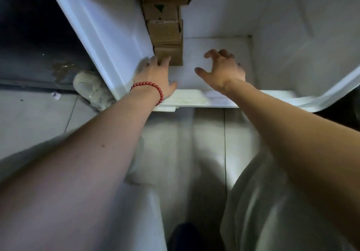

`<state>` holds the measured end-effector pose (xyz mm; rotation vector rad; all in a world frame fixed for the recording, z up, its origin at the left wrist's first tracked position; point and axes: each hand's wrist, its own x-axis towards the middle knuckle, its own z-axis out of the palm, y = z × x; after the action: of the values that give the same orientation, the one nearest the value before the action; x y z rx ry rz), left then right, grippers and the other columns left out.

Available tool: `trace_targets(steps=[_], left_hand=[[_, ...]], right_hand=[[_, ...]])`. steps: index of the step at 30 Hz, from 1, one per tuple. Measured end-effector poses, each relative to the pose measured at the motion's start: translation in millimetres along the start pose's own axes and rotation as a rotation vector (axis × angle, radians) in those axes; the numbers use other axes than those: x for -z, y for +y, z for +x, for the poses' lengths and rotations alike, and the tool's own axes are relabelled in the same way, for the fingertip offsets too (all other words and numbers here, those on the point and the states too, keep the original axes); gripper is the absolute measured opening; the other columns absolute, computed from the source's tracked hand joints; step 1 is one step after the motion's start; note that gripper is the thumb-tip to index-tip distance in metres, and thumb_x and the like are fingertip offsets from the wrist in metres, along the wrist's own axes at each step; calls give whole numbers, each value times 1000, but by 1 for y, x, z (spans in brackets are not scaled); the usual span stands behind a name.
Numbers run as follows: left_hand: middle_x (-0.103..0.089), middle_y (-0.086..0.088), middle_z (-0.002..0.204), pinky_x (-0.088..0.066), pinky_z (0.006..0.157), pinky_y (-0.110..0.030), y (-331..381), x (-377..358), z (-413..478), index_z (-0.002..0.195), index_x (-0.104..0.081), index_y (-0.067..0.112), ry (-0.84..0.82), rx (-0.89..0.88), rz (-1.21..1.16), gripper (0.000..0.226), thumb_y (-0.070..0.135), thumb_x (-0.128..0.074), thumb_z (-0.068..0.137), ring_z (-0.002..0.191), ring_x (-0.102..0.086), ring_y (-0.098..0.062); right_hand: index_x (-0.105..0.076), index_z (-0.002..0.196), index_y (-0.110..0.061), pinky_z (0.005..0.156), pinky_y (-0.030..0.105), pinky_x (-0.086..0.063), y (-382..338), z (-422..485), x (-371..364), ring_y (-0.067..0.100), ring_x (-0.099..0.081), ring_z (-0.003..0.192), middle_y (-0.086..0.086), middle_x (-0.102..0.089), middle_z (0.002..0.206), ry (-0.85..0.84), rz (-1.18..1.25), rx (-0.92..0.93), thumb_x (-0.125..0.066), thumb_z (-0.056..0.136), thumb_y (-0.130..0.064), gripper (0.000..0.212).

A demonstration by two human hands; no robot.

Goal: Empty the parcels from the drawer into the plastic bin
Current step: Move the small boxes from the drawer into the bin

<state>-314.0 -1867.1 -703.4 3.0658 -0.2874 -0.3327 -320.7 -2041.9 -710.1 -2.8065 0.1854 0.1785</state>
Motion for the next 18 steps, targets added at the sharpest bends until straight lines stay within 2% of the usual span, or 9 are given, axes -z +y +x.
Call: trace_targets(steps=[2,4,7,11,13,18], left_hand=[[-17,-19,154,-21,115,-44,-1,-6,14,152,-11,22,-42,24,2,76,48,-51,92,142,-19,-37],[-20,-19,151,-27,112,-44,-3,-14,28,152,-11,24,-64,58,-35,77,46,-54,91,138,-26,-38],[-21,-19,150,-30,111,-45,-3,-26,46,150,-16,26,-34,90,-120,75,41,-58,90,135,-31,-39],[-4,-18,158,-27,113,-47,3,-42,62,151,-8,33,-97,104,-157,77,37,-57,92,142,-21,-40],[-1,-17,158,-31,112,-49,3,-47,69,151,-7,32,-95,108,-182,79,35,-58,91,141,-23,-41],[-13,-18,156,-40,103,-47,5,-51,81,149,-9,24,16,146,-252,79,29,-61,90,133,-36,-39]], right_hand=[[-38,140,-27,98,40,-37,-1,17,-12,27,-39,129,6,-40,141,-18,-12,-3,-50,93,-52,54],[-37,141,-27,99,41,-37,-2,33,-25,28,-39,130,6,-40,142,-22,-21,5,-51,92,-52,56],[-37,141,-28,98,40,-37,-5,57,-43,29,-41,129,6,-43,140,-3,36,0,-54,91,-52,59],[-36,141,-29,95,41,-41,-5,80,-63,28,-43,126,6,-44,137,3,155,-16,-57,89,-51,61],[-34,142,-30,95,42,-43,-5,87,-73,29,-45,124,7,-44,136,-2,202,-14,-58,88,-52,63],[-31,143,-31,90,43,-45,-10,102,-86,30,-47,122,7,-43,136,-9,212,4,-60,85,-55,69]])
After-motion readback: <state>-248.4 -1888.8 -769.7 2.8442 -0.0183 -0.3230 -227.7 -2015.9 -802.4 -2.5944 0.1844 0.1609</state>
